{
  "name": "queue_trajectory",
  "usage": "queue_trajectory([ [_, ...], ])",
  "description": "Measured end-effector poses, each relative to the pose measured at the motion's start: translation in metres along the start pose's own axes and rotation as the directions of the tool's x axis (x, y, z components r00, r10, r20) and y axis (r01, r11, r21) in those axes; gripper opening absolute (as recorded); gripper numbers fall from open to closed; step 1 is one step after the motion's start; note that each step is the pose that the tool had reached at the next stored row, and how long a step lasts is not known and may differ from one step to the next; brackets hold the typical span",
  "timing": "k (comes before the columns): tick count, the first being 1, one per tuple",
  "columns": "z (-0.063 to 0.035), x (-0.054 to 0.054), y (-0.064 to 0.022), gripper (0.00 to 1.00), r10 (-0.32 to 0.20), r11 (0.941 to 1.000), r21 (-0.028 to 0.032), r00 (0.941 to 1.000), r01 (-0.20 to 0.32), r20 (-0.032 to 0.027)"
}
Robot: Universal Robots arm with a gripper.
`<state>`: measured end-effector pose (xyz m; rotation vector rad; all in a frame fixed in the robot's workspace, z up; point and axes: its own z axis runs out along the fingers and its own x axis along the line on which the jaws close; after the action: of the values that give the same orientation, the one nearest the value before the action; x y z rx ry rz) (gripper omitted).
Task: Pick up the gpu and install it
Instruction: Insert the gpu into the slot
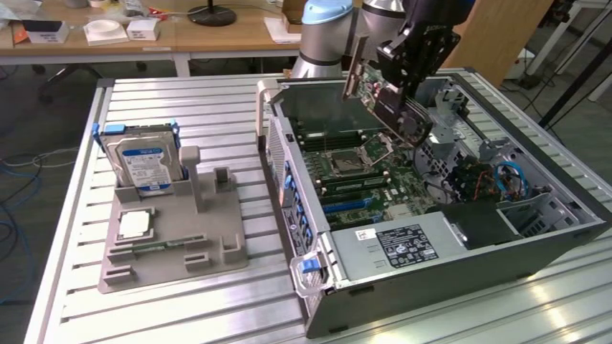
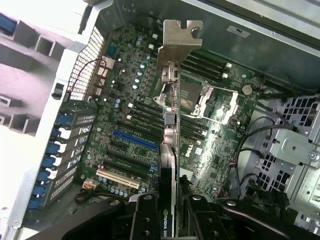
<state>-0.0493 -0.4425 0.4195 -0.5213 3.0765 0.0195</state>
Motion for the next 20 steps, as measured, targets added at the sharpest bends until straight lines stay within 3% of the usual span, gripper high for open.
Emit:
queue_trajectory([
  [10, 0.0001, -0.0031, -0.0011, 0.26, -0.101, 0.9948, -0.0024, 0.9949, 0.101, -0.0008],
  [15, 0.0001, -0.0035, -0.0012, 0.26, -0.126, 0.992, -0.003, 0.992, 0.126, -0.0009],
  [20, 0.0003, -0.0036, -0.0013, 0.26, -0.171, 0.9852, -0.0041, 0.9852, 0.171, -0.0011],
])
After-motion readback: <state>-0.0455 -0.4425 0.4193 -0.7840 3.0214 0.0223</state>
